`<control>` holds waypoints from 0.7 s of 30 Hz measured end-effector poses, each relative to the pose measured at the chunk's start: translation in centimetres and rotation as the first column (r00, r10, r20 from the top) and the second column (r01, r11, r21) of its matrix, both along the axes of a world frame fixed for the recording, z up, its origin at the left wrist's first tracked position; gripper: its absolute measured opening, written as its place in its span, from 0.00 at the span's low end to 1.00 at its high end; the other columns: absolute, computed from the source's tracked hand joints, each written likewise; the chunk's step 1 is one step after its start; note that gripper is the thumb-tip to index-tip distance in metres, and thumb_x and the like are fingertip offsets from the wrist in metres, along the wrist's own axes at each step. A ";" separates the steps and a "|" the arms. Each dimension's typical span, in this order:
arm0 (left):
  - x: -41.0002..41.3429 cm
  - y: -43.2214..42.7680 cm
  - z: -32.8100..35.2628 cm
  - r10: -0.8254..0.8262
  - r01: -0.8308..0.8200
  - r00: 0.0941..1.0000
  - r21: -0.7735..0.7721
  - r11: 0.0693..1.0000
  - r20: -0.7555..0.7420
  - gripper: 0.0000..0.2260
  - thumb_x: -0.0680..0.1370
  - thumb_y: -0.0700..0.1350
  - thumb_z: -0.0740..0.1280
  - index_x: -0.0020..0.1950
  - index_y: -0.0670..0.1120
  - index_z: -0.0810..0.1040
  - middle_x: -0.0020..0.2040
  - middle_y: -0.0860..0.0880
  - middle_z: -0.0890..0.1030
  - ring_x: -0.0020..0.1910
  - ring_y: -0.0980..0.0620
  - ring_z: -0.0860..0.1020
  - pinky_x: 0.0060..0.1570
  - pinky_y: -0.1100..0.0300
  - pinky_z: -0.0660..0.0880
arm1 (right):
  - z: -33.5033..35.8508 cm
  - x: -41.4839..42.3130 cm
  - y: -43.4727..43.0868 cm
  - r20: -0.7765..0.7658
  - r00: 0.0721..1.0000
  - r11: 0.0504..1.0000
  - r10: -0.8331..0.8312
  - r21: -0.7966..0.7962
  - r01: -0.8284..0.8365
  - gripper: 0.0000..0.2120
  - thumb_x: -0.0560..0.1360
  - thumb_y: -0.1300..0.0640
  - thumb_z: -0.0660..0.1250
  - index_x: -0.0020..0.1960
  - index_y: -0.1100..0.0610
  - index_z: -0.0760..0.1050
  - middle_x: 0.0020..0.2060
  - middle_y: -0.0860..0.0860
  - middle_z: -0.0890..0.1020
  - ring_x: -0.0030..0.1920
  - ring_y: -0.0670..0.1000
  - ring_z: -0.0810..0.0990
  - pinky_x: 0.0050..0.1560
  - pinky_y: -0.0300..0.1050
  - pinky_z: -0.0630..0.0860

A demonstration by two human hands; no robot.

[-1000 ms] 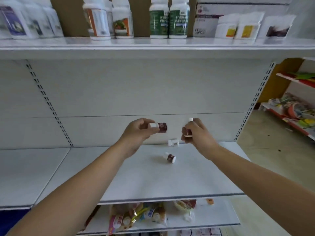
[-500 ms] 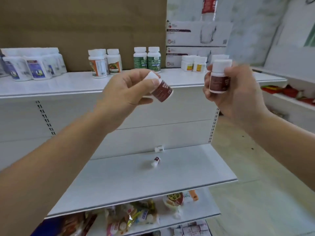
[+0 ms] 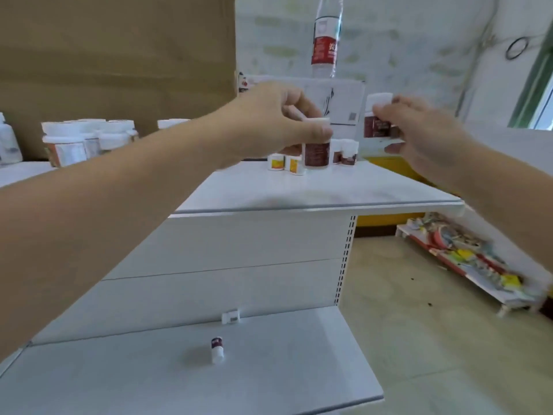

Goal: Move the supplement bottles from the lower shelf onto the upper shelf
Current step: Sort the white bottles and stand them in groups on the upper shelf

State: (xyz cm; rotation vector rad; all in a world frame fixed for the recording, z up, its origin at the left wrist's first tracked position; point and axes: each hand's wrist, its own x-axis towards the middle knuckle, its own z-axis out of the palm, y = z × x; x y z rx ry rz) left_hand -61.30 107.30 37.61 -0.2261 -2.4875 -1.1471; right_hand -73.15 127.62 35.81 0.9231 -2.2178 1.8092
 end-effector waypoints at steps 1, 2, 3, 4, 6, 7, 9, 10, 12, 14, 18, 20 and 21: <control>-1.6 0.9 0.1 0.017 -0.015 1.000 -0.072 0.997 0.025 0.12 0.72 0.52 0.75 0.53 0.50 0.81 0.44 0.51 0.84 0.42 0.55 0.84 0.43 0.64 0.80 | -0.1 -1.6 0.7 0.002 1.000 0.998 -0.019 0.062 0.018 0.03 0.79 0.53 0.65 0.48 0.52 0.76 0.41 0.46 0.83 0.44 0.47 0.78 0.47 0.45 0.70; -3.2 1.8 0.2 0.042 -0.035 0.998 -0.153 0.988 0.039 0.11 0.72 0.52 0.75 0.53 0.51 0.81 0.43 0.53 0.83 0.41 0.57 0.83 0.39 0.66 0.78 | -0.3 -3.3 1.3 -0.005 0.999 0.990 -0.039 0.137 0.039 0.06 0.78 0.52 0.67 0.52 0.53 0.78 0.45 0.50 0.83 0.46 0.48 0.79 0.48 0.46 0.70; -4.8 2.6 0.2 0.068 -0.056 0.997 -0.229 0.972 0.045 0.11 0.72 0.52 0.75 0.53 0.52 0.82 0.43 0.55 0.81 0.39 0.58 0.81 0.36 0.66 0.74 | -0.4 -4.9 1.8 -0.019 0.998 0.976 -0.061 0.207 0.064 0.09 0.77 0.52 0.68 0.54 0.55 0.78 0.48 0.52 0.83 0.48 0.49 0.80 0.48 0.44 0.72; -6.4 3.3 0.2 0.095 -0.077 0.994 -0.287 0.955 0.051 0.11 0.72 0.52 0.74 0.53 0.53 0.82 0.43 0.56 0.81 0.38 0.59 0.79 0.33 0.66 0.72 | -0.5 -6.5 2.3 -0.036 0.997 0.959 -0.073 0.273 0.080 0.10 0.76 0.52 0.69 0.54 0.55 0.79 0.48 0.52 0.84 0.48 0.49 0.80 0.47 0.43 0.73; -9.8 4.4 0.0 0.137 -0.100 0.987 -0.345 0.933 0.085 0.13 0.73 0.51 0.74 0.56 0.54 0.82 0.45 0.56 0.81 0.39 0.59 0.79 0.33 0.64 0.72 | -0.6 -9.0 2.8 -0.051 0.997 0.919 -0.052 0.389 0.067 0.07 0.76 0.53 0.70 0.52 0.54 0.79 0.45 0.50 0.84 0.46 0.48 0.81 0.47 0.42 0.77; -11.4 4.9 -0.2 0.148 -0.100 0.983 -0.357 0.929 0.110 0.13 0.73 0.51 0.74 0.57 0.53 0.81 0.47 0.54 0.82 0.40 0.58 0.81 0.37 0.61 0.76 | -0.8 -10.2 2.9 -0.044 0.998 0.900 -0.034 0.433 0.050 0.06 0.75 0.54 0.71 0.51 0.54 0.79 0.44 0.49 0.84 0.44 0.47 0.81 0.48 0.42 0.78; -14.4 5.7 -0.8 0.175 -0.106 0.972 -0.373 0.922 0.155 0.14 0.74 0.49 0.73 0.59 0.52 0.79 0.47 0.50 0.84 0.40 0.56 0.84 0.47 0.58 0.80 | -1.4 -12.5 3.1 -0.029 0.999 0.868 -0.017 0.495 0.029 0.07 0.73 0.55 0.73 0.51 0.54 0.79 0.44 0.49 0.85 0.42 0.46 0.82 0.49 0.40 0.79; -15.7 5.9 -1.0 0.195 -0.121 0.968 -0.387 0.914 0.160 0.14 0.74 0.48 0.72 0.59 0.50 0.80 0.46 0.48 0.85 0.41 0.54 0.85 0.48 0.58 0.80 | -1.7 -13.5 3.1 -0.024 1.000 0.861 -0.009 0.508 0.020 0.08 0.73 0.55 0.74 0.50 0.54 0.79 0.43 0.50 0.85 0.42 0.46 0.83 0.49 0.41 0.80; -17.9 6.2 -1.1 0.257 -0.178 0.957 -0.422 0.889 0.137 0.11 0.75 0.46 0.71 0.57 0.46 0.81 0.46 0.45 0.86 0.42 0.50 0.85 0.44 0.59 0.80 | -2.4 -15.3 2.9 -0.042 0.999 0.857 0.006 0.515 0.017 0.10 0.71 0.56 0.75 0.51 0.53 0.79 0.41 0.50 0.85 0.40 0.47 0.83 0.50 0.43 0.80; -19.4 6.1 -1.0 0.323 -0.237 0.938 -0.448 0.862 0.125 0.11 0.75 0.44 0.70 0.56 0.44 0.82 0.44 0.45 0.86 0.40 0.50 0.85 0.37 0.62 0.78 | -2.8 -16.4 2.5 -0.074 0.997 0.859 0.032 0.512 0.010 0.11 0.70 0.56 0.76 0.50 0.51 0.79 0.39 0.48 0.84 0.37 0.47 0.81 0.48 0.43 0.79; -21.7 5.6 -1.3 0.398 -0.311 0.911 -0.446 0.839 0.113 0.12 0.74 0.41 0.69 0.56 0.39 0.81 0.47 0.41 0.86 0.39 0.48 0.82 0.49 0.53 0.80 | -3.4 -17.8 1.9 -0.128 0.991 0.881 0.028 0.472 0.036 0.15 0.67 0.53 0.78 0.50 0.50 0.77 0.38 0.46 0.83 0.34 0.45 0.79 0.46 0.46 0.77; -22.3 5.7 -1.6 0.411 -0.332 0.905 -0.422 0.843 0.109 0.12 0.73 0.39 0.69 0.55 0.38 0.81 0.48 0.39 0.85 0.42 0.46 0.83 0.46 0.54 0.80 | -3.7 -18.2 1.9 -0.150 0.988 0.883 0.028 0.466 0.046 0.17 0.66 0.51 0.79 0.51 0.51 0.77 0.37 0.45 0.83 0.33 0.42 0.79 0.48 0.47 0.78; -22.5 5.7 -1.7 0.416 -0.339 0.903 -0.419 0.842 0.105 0.11 0.73 0.39 0.69 0.54 0.37 0.81 0.48 0.39 0.85 0.43 0.45 0.83 0.42 0.56 0.78 | -3.8 -18.3 1.9 -0.155 0.987 0.887 0.031 0.460 0.045 0.18 0.66 0.51 0.79 0.52 0.51 0.77 0.36 0.44 0.83 0.32 0.41 0.79 0.48 0.47 0.78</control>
